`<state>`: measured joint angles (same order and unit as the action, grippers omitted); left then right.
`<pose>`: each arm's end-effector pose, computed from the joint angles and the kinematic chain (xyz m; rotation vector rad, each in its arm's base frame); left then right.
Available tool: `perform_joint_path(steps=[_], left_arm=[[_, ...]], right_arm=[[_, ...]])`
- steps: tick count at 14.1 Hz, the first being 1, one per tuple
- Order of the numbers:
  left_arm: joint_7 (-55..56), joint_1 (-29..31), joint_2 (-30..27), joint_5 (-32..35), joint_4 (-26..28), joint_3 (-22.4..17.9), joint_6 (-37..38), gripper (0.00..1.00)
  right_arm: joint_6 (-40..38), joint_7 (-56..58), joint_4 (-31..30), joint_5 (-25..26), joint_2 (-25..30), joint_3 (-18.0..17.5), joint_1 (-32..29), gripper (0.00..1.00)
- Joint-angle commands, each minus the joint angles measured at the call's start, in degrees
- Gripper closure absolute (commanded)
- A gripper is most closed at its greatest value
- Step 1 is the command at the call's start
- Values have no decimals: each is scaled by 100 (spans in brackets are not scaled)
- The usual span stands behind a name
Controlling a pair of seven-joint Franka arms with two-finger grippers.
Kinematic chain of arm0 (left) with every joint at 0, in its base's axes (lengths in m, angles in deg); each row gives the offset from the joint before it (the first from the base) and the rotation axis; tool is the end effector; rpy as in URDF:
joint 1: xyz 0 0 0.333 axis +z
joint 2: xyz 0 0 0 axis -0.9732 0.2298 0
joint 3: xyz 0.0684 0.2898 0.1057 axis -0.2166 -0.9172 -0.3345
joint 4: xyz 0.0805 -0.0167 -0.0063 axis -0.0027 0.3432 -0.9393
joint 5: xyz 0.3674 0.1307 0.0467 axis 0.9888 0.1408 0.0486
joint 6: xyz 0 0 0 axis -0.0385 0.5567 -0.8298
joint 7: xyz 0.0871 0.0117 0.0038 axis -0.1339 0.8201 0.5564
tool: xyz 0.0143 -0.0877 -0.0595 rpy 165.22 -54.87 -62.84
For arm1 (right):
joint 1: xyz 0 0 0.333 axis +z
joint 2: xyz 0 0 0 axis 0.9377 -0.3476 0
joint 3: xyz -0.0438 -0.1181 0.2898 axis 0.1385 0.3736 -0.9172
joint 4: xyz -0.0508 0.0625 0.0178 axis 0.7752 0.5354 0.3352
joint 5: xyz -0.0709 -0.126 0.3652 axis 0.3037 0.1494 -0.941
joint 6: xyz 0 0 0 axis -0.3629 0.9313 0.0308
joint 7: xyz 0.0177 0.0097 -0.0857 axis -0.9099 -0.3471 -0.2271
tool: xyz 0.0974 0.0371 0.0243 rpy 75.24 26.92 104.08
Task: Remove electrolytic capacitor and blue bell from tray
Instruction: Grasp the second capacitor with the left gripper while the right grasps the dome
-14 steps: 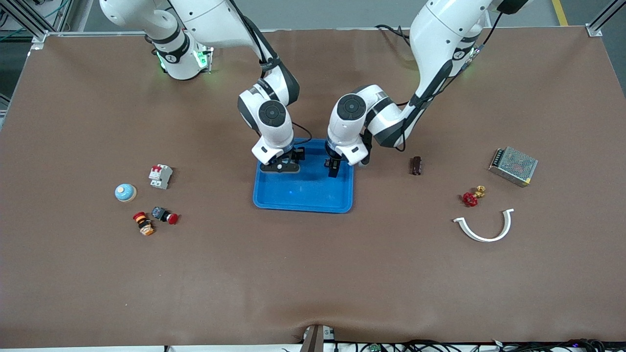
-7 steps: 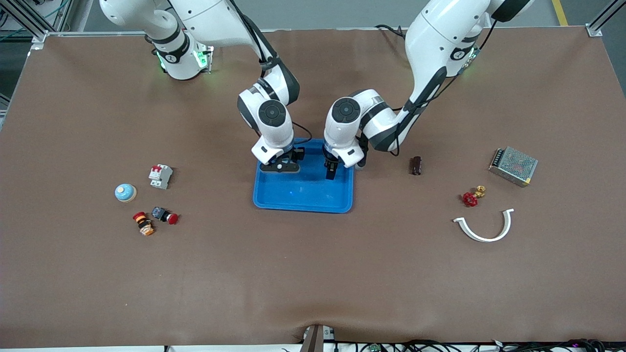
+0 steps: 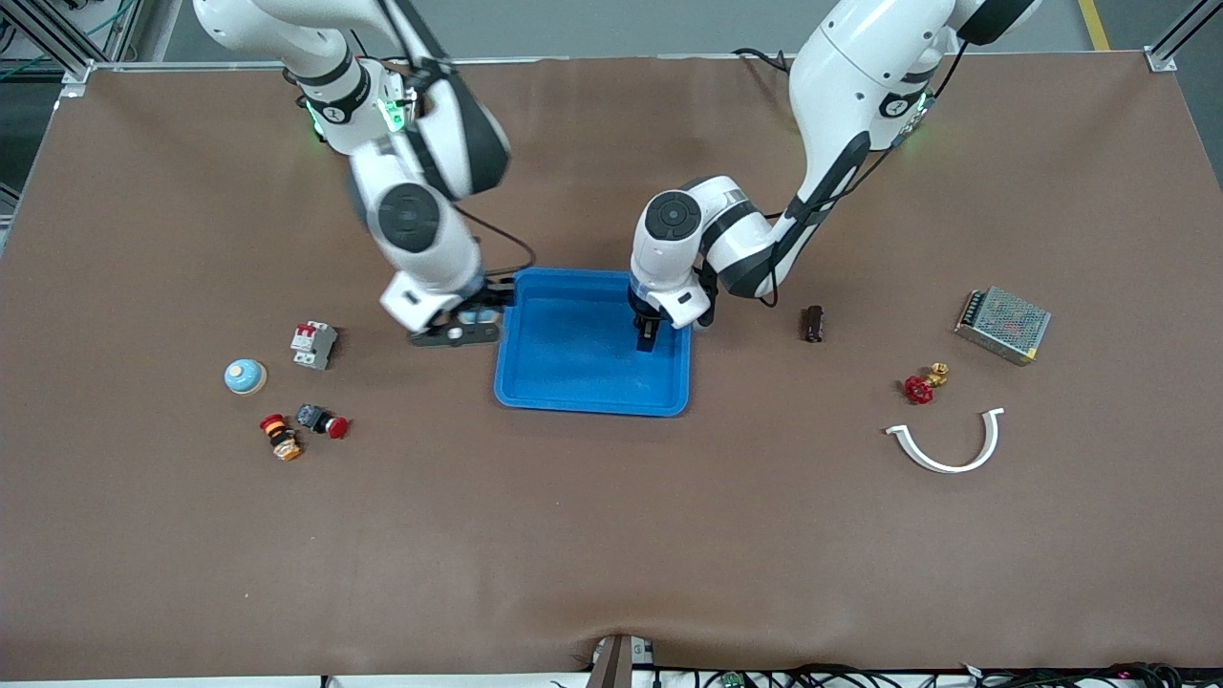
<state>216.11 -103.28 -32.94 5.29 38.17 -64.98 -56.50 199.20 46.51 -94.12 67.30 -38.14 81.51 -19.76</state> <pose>0.4455 -0.4640 0.1869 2.3254 1.9895 -0.0278 0.5250 0.2740 0.3590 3.1208 0.1977 -0.2156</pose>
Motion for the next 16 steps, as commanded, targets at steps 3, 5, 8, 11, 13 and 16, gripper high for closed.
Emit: perform_joint_path(steps=[3, 5, 8, 11, 13, 16], left_arm=[[216, -68, 98, 257, -163, -48, 37, 100], [208, -77, 98, 257, -181, -57, 37, 100], [-81, -59, 63, 266, -478, -48, 596, 100], [-642, 19, -25, 257, -725, 4, 1118, 100], [-1240, 46, -183, 144, -726, 13, 1276, 100], [-2389, 317, -437, 108, -787, 92, 1461, 100]], right_arm=[[-2, 2105, -284, 137, 218, 1097, -7, 72], [251, 2546, -406, 137, 165, 1196, -234, 72], [1453, 2952, -1143, 128, 148, 1187, -349, 72], [2116, 2953, -1506, 102, -123, 1178, -350, 72], [2152, 2970, -1489, 67, -405, 1161, -341, 72], [2169, 3083, -1454, -353, -686, 1143, -341, 72]])
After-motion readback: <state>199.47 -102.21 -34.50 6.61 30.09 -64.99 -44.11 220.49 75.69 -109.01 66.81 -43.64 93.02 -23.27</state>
